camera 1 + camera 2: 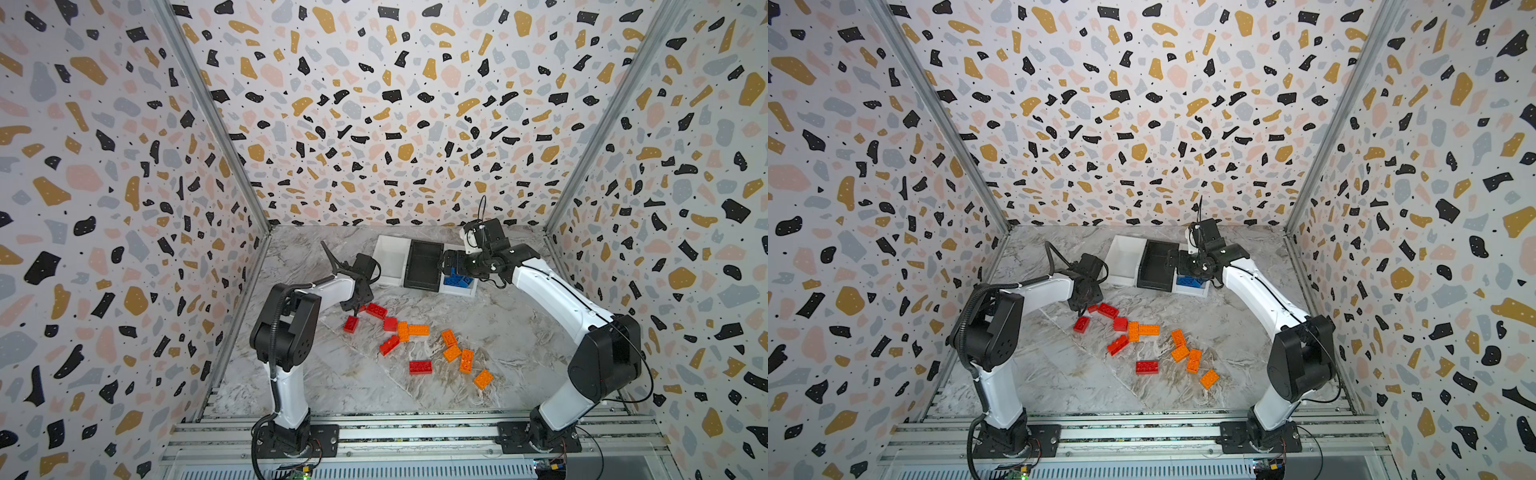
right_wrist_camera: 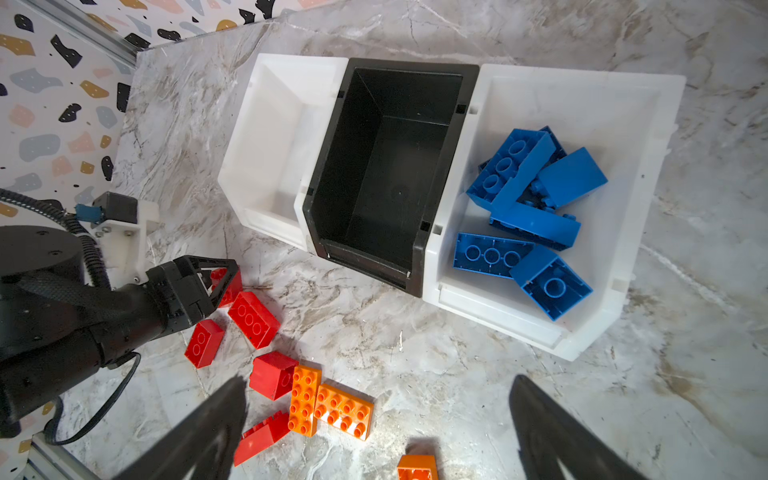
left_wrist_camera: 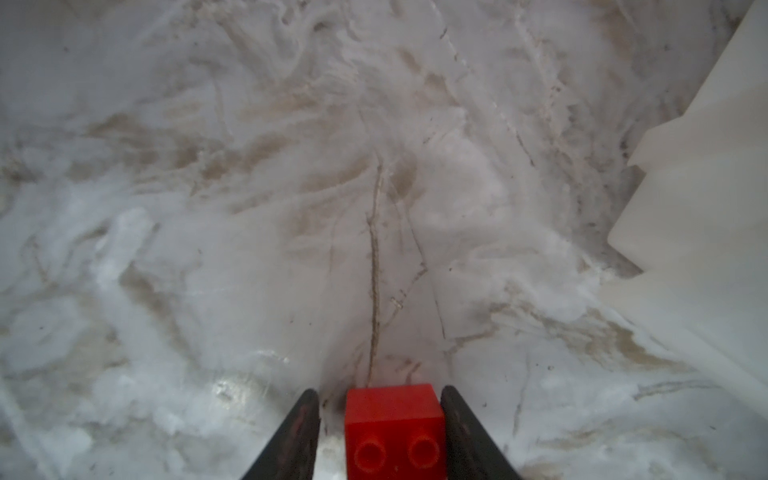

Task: Sort the legos into containers by color
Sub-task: 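Lift the red brick with the left gripper toward the black bin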

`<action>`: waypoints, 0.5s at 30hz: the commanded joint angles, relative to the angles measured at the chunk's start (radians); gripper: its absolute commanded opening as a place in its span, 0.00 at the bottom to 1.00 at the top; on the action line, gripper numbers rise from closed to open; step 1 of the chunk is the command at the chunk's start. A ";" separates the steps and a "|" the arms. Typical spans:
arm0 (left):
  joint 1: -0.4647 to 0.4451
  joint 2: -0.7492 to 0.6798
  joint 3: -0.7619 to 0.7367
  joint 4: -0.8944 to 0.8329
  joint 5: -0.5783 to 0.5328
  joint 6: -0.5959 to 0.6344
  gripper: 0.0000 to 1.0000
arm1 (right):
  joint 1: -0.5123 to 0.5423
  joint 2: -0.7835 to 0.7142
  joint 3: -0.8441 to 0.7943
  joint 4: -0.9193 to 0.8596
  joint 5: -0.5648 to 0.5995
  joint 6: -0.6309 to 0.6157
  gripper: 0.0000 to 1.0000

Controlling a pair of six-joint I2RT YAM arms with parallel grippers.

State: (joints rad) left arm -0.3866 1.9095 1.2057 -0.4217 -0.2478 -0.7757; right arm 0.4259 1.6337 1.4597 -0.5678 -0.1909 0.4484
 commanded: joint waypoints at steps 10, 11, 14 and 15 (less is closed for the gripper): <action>-0.006 -0.051 -0.072 0.009 0.016 -0.016 0.46 | 0.008 -0.082 -0.051 0.006 0.002 0.019 0.99; -0.007 -0.049 -0.073 0.010 0.018 -0.014 0.40 | 0.009 -0.083 -0.054 0.006 0.002 0.020 0.99; -0.008 -0.043 -0.056 0.001 0.023 -0.006 0.23 | 0.012 -0.092 -0.058 0.005 0.005 0.022 0.99; -0.008 -0.043 -0.044 -0.004 0.022 -0.003 0.19 | 0.012 -0.096 -0.061 0.005 0.005 0.023 0.99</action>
State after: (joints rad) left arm -0.3893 1.8721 1.1454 -0.4164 -0.2371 -0.7841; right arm 0.4305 1.5921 1.4071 -0.5667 -0.1902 0.4629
